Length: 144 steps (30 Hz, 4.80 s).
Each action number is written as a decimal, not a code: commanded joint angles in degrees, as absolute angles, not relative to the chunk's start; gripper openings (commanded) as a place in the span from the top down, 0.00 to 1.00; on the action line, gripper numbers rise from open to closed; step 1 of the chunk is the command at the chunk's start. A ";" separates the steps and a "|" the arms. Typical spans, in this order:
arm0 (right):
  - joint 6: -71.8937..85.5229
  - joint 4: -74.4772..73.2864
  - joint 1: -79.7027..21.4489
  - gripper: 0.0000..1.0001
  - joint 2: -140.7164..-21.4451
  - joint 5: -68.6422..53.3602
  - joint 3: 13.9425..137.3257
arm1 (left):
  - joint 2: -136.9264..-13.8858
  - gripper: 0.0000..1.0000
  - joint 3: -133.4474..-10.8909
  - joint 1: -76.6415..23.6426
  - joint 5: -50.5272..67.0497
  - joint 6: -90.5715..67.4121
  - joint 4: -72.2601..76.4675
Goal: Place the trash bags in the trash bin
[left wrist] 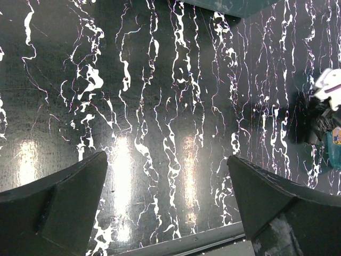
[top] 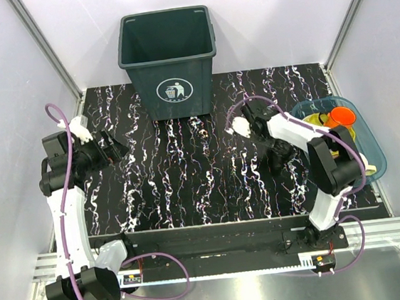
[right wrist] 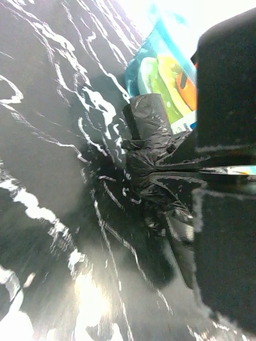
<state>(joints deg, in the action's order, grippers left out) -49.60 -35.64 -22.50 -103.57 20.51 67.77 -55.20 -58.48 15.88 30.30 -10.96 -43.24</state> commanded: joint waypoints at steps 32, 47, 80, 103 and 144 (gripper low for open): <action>-28.31 -52.29 -22.50 0.00 -83.31 -29.96 64.24 | -52.82 0.01 -51.50 14.24 50.54 -3.25 -37.62; -14.51 -52.29 -16.53 0.02 -92.10 -43.94 68.11 | -55.54 0.01 -49.22 -32.05 37.10 32.94 -31.84; -0.35 -45.09 -8.26 0.00 -96.41 -52.02 63.63 | -87.28 0.87 -60.38 -56.78 38.66 37.88 -10.62; -2.02 -46.58 -8.26 0.00 -103.18 -52.83 67.32 | -77.08 1.00 -78.65 -49.93 36.04 40.35 -29.00; -16.34 -53.08 -10.10 0.04 -98.86 -36.05 78.30 | -80.69 1.00 -116.28 -34.01 28.92 21.09 -31.99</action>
